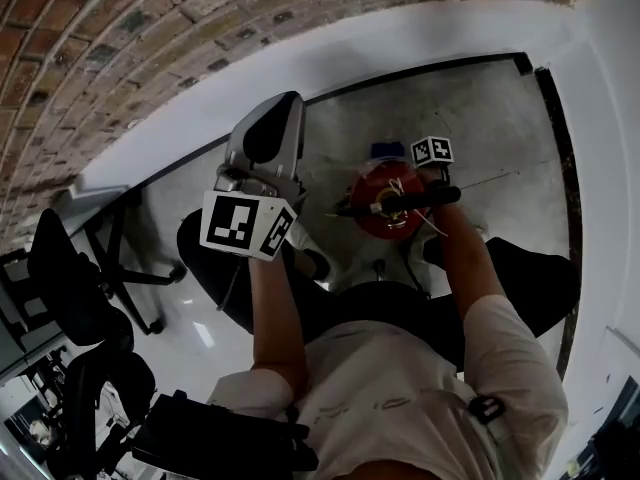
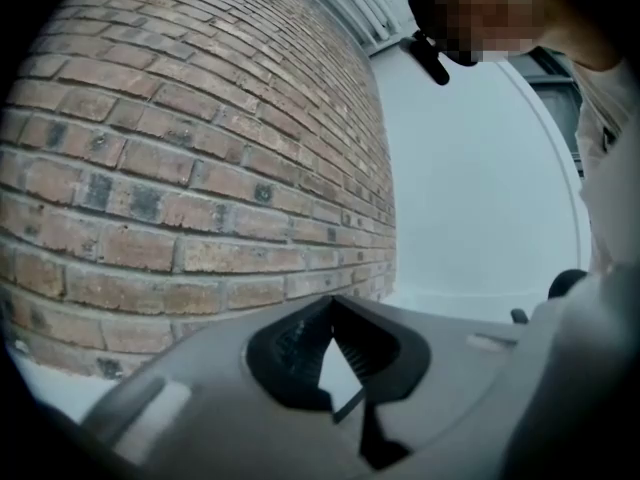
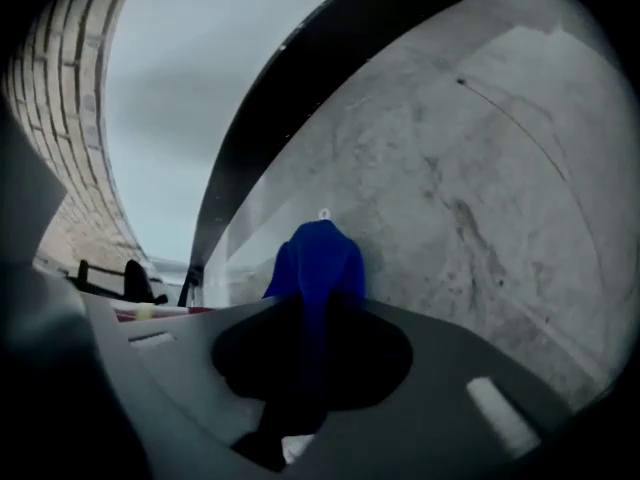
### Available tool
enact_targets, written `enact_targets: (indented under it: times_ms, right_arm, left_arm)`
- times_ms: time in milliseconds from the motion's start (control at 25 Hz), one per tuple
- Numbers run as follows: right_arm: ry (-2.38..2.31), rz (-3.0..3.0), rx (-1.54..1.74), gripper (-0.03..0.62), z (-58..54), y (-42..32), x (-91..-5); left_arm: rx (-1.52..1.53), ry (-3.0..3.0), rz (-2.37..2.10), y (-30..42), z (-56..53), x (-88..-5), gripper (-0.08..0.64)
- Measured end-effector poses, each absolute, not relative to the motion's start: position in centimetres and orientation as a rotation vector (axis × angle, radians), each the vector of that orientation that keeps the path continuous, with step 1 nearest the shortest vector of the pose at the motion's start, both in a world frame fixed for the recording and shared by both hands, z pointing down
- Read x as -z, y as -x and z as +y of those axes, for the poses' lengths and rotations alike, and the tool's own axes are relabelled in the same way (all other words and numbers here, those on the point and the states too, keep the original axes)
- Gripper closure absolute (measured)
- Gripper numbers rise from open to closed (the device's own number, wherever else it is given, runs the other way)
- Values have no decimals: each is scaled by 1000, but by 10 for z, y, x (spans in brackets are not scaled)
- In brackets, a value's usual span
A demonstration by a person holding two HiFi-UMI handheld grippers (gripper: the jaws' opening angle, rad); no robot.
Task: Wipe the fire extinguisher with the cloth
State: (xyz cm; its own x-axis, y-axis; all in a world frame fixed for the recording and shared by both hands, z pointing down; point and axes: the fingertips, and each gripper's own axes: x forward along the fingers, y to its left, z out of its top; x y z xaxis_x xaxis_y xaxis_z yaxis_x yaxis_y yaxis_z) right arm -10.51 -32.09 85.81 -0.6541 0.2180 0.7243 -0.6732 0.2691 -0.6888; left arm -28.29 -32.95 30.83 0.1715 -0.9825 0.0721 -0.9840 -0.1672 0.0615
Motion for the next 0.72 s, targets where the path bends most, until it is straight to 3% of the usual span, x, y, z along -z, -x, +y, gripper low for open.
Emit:
enact_targets:
  times_ms: [120,280,480,600,720]
  right_arm:
    - [-139,-1920,-1545,534,-344,131,-777]
    - [278,-2146,-1709,533,-374,153,-585]
    - [790,-2436,-1261,533,-361,155,-401]
    - [1022,-2420,-1179,534,-328,164,-349]
    - [1079,-2231,-1133,534,-293,171,-380]
  left_arm:
    - [13,-2364,-1978,285,-328,-290,560]
    - [83,-2399,-1980,284,-326,-269,560]
    - [160,-2411,-1974,283,-319,-258,560]
    - [170,-2410,-1980,285,-314,-256,560]
    - [163,-2391,-1989,288,-309,-261,560]
